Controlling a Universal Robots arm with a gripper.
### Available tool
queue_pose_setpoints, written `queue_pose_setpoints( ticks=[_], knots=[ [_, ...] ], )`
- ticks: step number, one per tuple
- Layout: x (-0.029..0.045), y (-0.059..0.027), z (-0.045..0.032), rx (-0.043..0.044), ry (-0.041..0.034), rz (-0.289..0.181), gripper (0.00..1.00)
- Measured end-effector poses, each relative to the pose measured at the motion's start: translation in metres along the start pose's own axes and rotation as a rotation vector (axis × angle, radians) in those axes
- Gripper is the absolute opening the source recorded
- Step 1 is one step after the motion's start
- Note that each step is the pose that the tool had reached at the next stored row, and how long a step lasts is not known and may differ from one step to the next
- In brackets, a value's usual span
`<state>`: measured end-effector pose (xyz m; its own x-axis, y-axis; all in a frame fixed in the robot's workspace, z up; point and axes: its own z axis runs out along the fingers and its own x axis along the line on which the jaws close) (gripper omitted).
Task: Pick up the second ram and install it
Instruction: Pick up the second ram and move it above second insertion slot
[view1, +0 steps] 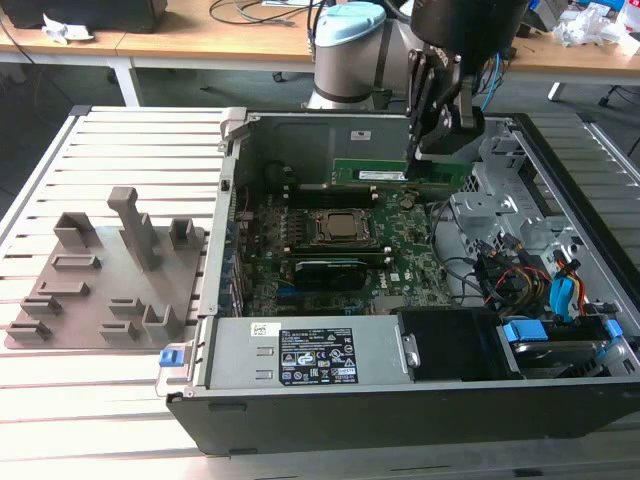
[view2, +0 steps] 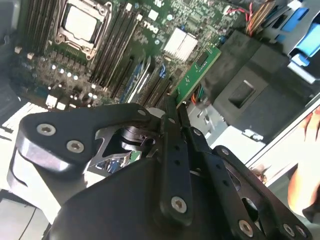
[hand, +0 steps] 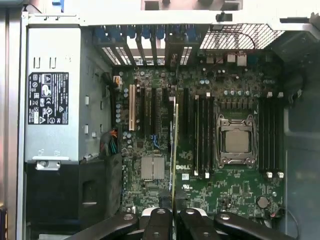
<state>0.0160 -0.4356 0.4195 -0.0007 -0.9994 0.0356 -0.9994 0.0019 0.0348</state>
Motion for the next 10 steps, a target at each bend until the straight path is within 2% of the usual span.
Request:
queue_pose_setpoints(
  ticks=[3,7,8,10],
  knots=[
    [-0.0007,-0.0111,-0.0004,0.0,0.0013,0.0,0.14],
    [-0.0007,-0.013,-0.0005,0.0,0.0013,0.0,0.14],
    [-0.0007,-0.0131,-0.0005,0.0,-0.0054,0.0,0.14],
    [-0.0007,-0.0131,-0.0004,0.0,-0.0814,-0.003,0.14]
  ],
)
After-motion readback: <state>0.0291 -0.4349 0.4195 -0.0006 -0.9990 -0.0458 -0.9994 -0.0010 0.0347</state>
